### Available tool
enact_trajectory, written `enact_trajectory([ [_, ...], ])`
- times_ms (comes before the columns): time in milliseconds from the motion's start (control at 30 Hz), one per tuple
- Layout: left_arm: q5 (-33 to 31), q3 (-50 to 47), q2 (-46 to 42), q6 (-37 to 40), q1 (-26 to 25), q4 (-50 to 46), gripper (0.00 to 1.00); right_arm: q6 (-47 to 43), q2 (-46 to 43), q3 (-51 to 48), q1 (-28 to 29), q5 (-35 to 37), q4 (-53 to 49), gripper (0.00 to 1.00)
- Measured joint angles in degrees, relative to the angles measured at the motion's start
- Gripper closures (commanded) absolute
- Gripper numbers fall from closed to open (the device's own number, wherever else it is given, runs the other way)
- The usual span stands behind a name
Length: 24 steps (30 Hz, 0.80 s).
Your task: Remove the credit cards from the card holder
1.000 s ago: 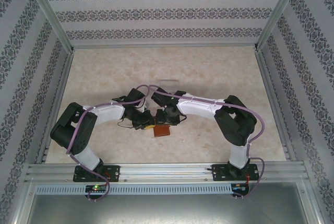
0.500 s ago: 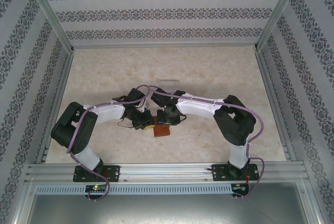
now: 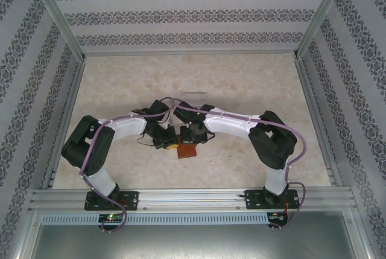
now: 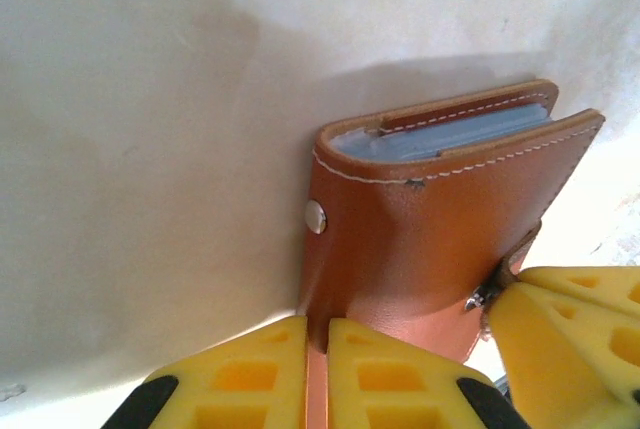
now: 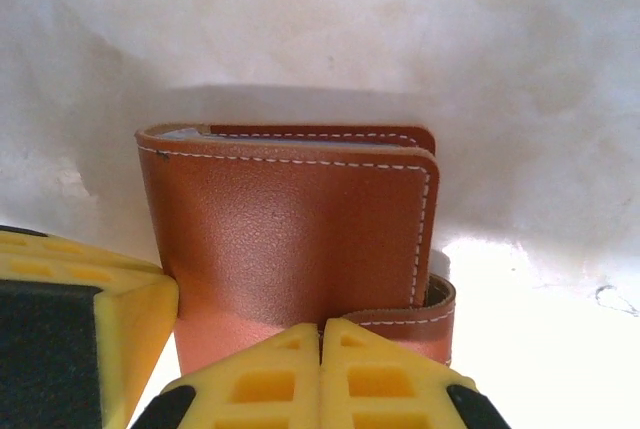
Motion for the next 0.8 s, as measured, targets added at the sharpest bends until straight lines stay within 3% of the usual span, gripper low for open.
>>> enact_trajectory([
  [233, -3.6, 0.8, 0.5, 0.9, 0.0, -3.3, 0.89, 0.0, -2.5, -0.5, 0.0, 1.1, -0.9, 0.91],
  [600, -6.8, 1.3, -0.8, 1.7, -0.1, -6.9, 0.83, -0.9, -6.1, -2.3, -0.8, 3.6, -3.8, 0.57],
  [800, -9.4, 3.0, -2.9, 1.7, -0.1, -10.6, 0.81, -1.5, -6.9, -2.8, -0.8, 2.5, -2.6, 0.47],
])
